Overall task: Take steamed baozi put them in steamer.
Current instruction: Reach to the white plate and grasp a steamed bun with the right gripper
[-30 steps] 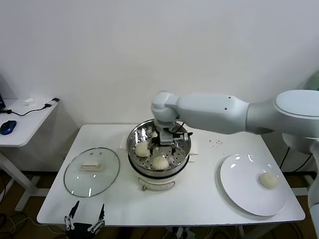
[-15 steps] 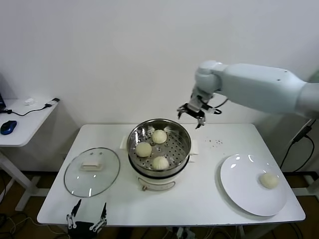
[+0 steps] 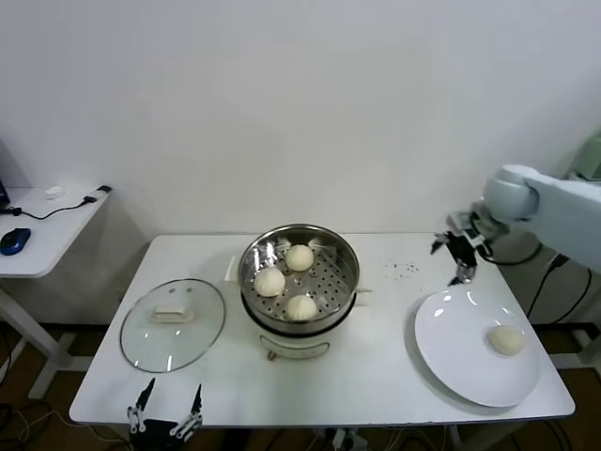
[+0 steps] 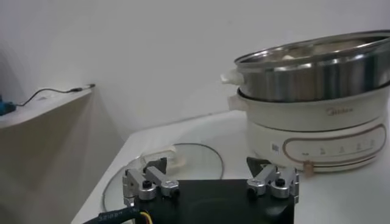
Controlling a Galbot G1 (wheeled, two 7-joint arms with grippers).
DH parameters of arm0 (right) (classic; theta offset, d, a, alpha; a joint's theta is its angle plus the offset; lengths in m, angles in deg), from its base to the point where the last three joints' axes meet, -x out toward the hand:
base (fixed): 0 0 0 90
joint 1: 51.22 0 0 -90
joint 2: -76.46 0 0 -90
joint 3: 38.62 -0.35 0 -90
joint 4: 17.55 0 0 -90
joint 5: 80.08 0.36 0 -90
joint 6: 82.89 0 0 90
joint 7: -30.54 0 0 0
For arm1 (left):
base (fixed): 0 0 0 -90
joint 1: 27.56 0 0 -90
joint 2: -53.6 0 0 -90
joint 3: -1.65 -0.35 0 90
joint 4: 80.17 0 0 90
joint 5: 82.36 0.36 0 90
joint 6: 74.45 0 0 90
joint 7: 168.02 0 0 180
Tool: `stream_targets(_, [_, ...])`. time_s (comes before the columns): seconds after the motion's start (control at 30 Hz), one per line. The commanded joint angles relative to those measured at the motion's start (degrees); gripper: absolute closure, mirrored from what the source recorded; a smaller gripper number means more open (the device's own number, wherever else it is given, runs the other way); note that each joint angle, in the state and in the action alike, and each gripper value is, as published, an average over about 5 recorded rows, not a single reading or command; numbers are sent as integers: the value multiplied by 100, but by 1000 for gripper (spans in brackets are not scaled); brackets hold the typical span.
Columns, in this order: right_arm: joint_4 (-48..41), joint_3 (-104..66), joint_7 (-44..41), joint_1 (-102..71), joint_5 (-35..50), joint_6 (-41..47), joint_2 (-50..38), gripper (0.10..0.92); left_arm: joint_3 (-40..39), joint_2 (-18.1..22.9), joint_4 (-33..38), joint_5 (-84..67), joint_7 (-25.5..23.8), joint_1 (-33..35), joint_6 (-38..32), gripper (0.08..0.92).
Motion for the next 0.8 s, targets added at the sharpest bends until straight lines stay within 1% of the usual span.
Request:
stream_targets(0.03, [-318,-1952,-118,-2385,-940,265,-920,203,25,13,-65,-73,-9,-20,12,177])
stream_targets(0.2, [-729,-2769,-108,-3109,-1335,75,-860,203,14,38,-89,-53,-16,-28,16,177])
stream_targets(0.37, [-1172,-3048,-101,-3230,-1501,-66,-650,203,-2,64,-101,-16,-21,-35,29,177])
stream_targets(0.8, [-1403,-2952,-127,-3240,-1509,-27,-333,203,36,95,-101,25,-21,-9,36,177])
